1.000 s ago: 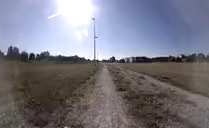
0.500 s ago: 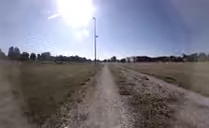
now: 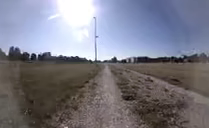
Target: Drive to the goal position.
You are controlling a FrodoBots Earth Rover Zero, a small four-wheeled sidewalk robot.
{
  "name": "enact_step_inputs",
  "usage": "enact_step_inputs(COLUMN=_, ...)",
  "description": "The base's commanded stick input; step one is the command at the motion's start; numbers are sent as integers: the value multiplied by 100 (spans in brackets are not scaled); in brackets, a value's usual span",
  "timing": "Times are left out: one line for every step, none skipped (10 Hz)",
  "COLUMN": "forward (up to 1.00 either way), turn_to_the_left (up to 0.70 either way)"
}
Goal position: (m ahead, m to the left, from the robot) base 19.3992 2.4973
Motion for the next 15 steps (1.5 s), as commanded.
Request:
enact_step_inputs(forward=50, turn_to_the_left=0)
enact_step_inputs(forward=50, turn_to_the_left=0)
enact_step_inputs(forward=50, turn_to_the_left=0)
enact_step_inputs(forward=50, turn_to_the_left=0)
enact_step_inputs(forward=50, turn_to_the_left=0)
enact_step_inputs(forward=50, turn_to_the_left=0)
enact_step_inputs(forward=50, turn_to_the_left=-9)
enact_step_inputs(forward=50, turn_to_the_left=-34)
enact_step_inputs(forward=50, turn_to_the_left=-41)
enact_step_inputs(forward=50, turn_to_the_left=-48)
enact_step_inputs(forward=50, turn_to_the_left=-50)
enact_step_inputs(forward=50, turn_to_the_left=-50)
enact_step_inputs(forward=50, turn_to_the_left=-27)
enact_step_inputs(forward=50, turn_to_the_left=0)
enact_step_inputs(forward=50, turn_to_the_left=0)
